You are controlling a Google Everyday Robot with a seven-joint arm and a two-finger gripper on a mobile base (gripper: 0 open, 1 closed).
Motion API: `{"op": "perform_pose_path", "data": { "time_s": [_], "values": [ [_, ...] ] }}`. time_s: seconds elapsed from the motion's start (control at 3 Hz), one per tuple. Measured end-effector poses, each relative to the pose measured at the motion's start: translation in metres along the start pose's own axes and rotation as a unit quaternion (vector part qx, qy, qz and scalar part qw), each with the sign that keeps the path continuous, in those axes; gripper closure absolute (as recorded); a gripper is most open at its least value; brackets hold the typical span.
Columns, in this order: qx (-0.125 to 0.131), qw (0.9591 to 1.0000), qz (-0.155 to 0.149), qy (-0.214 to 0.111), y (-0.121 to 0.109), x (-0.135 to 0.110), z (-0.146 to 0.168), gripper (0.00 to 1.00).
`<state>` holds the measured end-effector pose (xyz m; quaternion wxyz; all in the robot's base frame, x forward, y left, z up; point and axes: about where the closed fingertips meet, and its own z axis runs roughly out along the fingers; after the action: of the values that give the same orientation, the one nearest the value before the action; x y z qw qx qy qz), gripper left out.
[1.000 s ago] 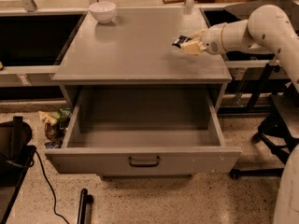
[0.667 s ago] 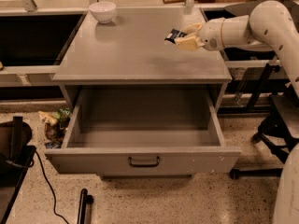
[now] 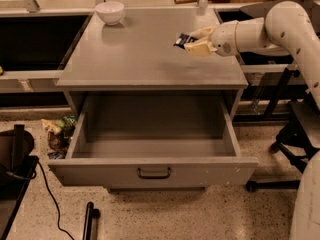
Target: Place rxbar blueberry into top drawer
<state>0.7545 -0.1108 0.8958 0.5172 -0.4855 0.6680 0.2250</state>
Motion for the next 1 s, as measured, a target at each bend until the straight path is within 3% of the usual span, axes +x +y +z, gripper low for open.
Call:
{"op": "perform_pose_path", "data": {
  "time_s": [0.33,0.67,1.0],
  "values": [
    [-0.07,0.9974,-0.017,-0.005,0.048,-0.008,0.01,1.0],
    [-0.144,0.9895,-0.017,0.001,0.115,0.002,0.014,1.0],
    [-0.144,0.9895,-0.017,0.001,0.115,0.002,0.014,1.0]
  ]
}}
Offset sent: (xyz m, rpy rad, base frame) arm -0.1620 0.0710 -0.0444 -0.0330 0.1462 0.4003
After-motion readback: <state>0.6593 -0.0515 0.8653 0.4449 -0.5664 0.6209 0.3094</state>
